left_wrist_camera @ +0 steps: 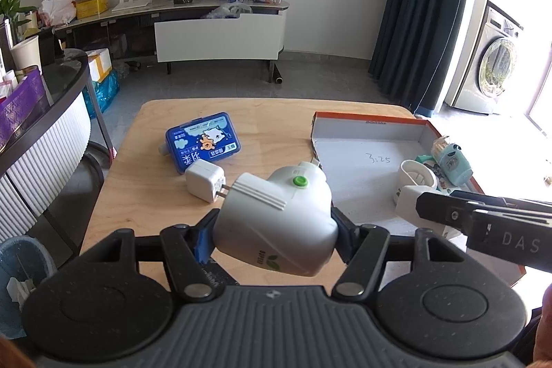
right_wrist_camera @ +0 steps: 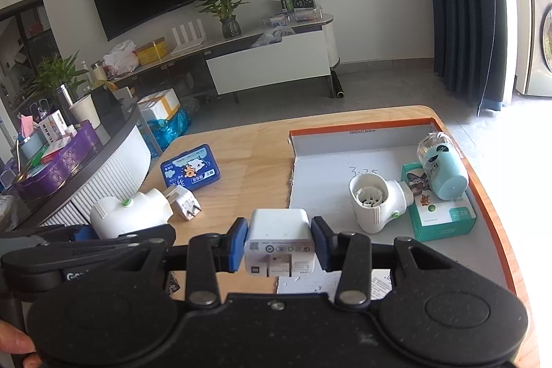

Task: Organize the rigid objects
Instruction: 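Carry the plug-in device and white charger with both tools over the orange-rimmed box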

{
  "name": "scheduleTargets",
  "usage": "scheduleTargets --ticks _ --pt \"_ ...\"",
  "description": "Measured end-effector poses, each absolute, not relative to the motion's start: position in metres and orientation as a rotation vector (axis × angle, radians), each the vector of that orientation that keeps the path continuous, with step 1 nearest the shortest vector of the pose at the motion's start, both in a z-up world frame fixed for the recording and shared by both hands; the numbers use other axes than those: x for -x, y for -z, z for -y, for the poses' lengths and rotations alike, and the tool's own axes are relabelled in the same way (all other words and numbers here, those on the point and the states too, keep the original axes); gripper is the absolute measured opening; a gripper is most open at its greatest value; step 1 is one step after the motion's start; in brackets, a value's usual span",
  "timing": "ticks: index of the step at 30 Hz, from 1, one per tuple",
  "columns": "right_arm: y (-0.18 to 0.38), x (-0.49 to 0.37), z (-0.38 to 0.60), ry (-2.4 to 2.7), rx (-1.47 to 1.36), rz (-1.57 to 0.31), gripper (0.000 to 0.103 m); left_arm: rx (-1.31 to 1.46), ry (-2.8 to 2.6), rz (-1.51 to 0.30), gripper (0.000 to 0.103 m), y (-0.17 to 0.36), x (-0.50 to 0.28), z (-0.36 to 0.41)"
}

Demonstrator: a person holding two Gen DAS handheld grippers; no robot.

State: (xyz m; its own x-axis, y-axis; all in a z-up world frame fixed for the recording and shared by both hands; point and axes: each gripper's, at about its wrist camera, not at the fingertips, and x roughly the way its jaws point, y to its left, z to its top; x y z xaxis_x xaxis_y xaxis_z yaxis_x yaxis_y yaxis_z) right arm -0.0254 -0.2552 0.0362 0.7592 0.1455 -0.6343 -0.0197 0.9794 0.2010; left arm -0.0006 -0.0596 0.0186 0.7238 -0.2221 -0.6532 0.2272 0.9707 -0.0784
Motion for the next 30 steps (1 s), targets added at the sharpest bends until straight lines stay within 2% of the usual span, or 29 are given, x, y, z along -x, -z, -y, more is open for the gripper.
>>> scheduleTargets --ticks 30 --pt "-0.043 0.038 0.316 0.044 -0.234 -0.661 0.05 -0.041 0.375 -0.717 0.066 -0.022 -0.004 0.131"
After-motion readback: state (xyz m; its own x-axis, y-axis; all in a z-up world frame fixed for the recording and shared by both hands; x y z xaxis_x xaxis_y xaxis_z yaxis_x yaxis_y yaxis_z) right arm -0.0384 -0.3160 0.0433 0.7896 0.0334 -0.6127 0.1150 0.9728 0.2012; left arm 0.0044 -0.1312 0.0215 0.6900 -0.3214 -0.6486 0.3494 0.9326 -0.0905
